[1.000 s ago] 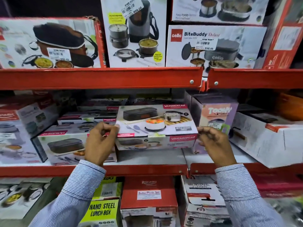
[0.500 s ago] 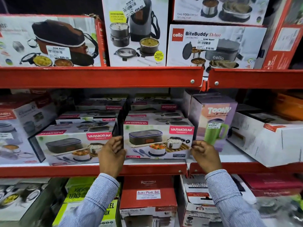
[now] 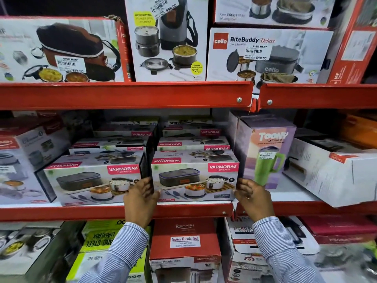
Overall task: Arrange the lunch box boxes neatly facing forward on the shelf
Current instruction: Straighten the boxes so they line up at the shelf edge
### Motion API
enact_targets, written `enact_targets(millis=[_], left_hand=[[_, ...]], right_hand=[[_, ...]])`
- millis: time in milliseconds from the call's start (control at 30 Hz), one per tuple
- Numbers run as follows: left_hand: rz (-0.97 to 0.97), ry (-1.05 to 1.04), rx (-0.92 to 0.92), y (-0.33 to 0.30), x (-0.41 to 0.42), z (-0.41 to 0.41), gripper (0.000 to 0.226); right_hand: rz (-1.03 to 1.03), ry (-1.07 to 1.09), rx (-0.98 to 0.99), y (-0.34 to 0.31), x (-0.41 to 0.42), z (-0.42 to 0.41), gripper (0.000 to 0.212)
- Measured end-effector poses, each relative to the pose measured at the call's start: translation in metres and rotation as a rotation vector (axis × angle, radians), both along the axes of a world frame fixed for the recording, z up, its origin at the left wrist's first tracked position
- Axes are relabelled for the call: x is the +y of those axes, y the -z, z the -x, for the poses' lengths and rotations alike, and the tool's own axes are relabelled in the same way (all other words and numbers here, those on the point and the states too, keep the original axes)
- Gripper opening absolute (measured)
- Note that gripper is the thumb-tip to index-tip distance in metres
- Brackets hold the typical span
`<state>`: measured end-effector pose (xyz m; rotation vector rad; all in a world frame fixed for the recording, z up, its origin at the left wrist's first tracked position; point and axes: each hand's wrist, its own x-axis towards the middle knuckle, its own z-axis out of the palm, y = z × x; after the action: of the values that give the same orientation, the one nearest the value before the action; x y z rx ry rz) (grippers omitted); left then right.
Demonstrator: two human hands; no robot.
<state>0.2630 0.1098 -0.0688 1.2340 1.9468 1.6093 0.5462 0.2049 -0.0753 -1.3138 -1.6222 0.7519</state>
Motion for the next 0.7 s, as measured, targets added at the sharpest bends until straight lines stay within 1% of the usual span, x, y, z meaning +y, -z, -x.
enact_targets(millis=[133,333,533,700], left_hand=[[-0.004,-0.032,0.061,0.001,-0.001,-0.002,0.049],[0.011,-0.037,0.117,0.004,-0.006,-0.002,0.050],[-0.012,-0.033,0.134,0.007,-0.012,-0.002,0.046],[-0.009,-0.041,0.161,0.010,-0.014,0.002,0.048]], right_hand=[[-0.012,-0.013,0.003,0.002,0.000,0.001,0.037],[-0.031,0.022,-0.042,0.004,-0.007,-0.002,0.036],[-0.043,0.051,-0.070,0.002,-0.014,-0.002,0.036],[-0.044,0.062,-0.058,0.000,-0.021,-0.002,0.038]])
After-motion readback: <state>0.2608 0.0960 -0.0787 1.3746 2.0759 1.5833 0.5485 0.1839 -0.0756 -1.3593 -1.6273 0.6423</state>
